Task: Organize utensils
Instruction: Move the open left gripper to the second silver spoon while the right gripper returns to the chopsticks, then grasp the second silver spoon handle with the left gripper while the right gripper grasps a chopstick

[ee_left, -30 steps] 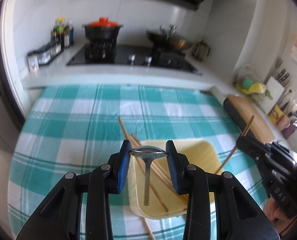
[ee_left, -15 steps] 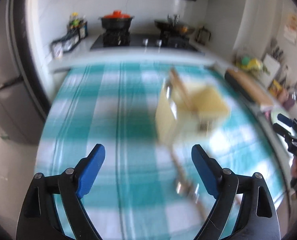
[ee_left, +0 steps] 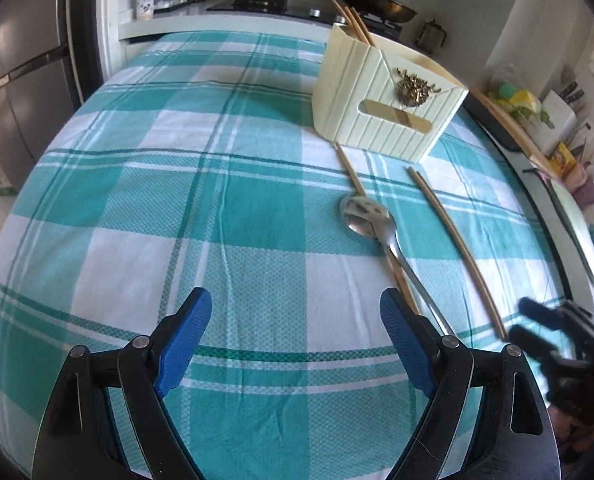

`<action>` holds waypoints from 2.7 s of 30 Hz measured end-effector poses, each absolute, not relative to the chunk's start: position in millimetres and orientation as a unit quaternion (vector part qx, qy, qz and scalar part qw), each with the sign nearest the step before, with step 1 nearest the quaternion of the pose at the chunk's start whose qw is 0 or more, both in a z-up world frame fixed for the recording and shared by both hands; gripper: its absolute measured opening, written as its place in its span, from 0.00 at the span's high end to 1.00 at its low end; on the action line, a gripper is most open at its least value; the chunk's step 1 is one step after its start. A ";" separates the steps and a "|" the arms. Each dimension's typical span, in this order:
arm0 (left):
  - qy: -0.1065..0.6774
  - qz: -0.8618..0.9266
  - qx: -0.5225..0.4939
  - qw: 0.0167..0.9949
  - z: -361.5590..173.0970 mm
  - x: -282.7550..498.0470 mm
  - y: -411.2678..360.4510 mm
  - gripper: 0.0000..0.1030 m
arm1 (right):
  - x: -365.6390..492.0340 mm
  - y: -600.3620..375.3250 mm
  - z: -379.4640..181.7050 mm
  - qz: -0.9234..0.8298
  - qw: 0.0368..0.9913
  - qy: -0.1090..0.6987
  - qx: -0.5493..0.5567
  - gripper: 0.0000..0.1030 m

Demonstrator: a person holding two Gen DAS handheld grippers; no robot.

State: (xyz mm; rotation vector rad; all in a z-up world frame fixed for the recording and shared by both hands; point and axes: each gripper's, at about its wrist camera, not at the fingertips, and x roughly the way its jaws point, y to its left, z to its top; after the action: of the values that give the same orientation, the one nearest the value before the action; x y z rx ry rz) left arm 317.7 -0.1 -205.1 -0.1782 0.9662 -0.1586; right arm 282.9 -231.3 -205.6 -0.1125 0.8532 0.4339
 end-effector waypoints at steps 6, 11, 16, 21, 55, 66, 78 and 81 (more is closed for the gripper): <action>0.464 -0.075 -0.086 0.879 -206.6 304.3 8.7 0.16 | 323.0 -172.2 -232.4 0.260 0.853 0.447 -0.075 0.77; 0.466 -0.068 -0.096 0.877 -212.0 301.0 20.7 0.16 | 332.7 -167.2 -247.2 0.265 0.833 0.480 -0.074 0.93; 0.473 -0.067 -0.105 0.872 -220.5 303.8 21.8 0.16 | 320.3 -191.1 -227.2 0.252 0.857 0.448 -0.023 0.94; 0.471 -0.073 -0.100 0.873 -221.1 303.9 16.7 0.16 | 304.4 -234.3 -202.4 0.224 0.882 0.414 0.027 0.97; 0.454 -0.026 0.086 0.886 -244.6 315.6 -168.9 0.15 | 247.0 -305.9 -204.9 0.112 0.922 0.371 0.015 0.64; 0.501 -0.064 0.050 0.862 -247.2 328.8 -82.8 0.12 | 259.7 -325.9 -217.5 0.083 0.918 0.388 0.007 0.63; 0.477 -0.194 0.210 0.831 -244.0 358.2 -163.0 0.12 | 262.8 -314.0 -217.9 0.077 0.915 0.395 0.003 0.63; 0.494 -0.140 0.163 0.843 -244.7 391.7 -157.3 0.15 | 259.0 -311.2 -217.2 0.077 0.916 0.394 0.001 0.63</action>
State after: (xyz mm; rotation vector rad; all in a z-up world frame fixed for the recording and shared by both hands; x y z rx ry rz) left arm 391.7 -157.3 -244.7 0.3440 1.0422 -0.2951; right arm 258.9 -311.2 -217.2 0.0029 0.8101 0.1591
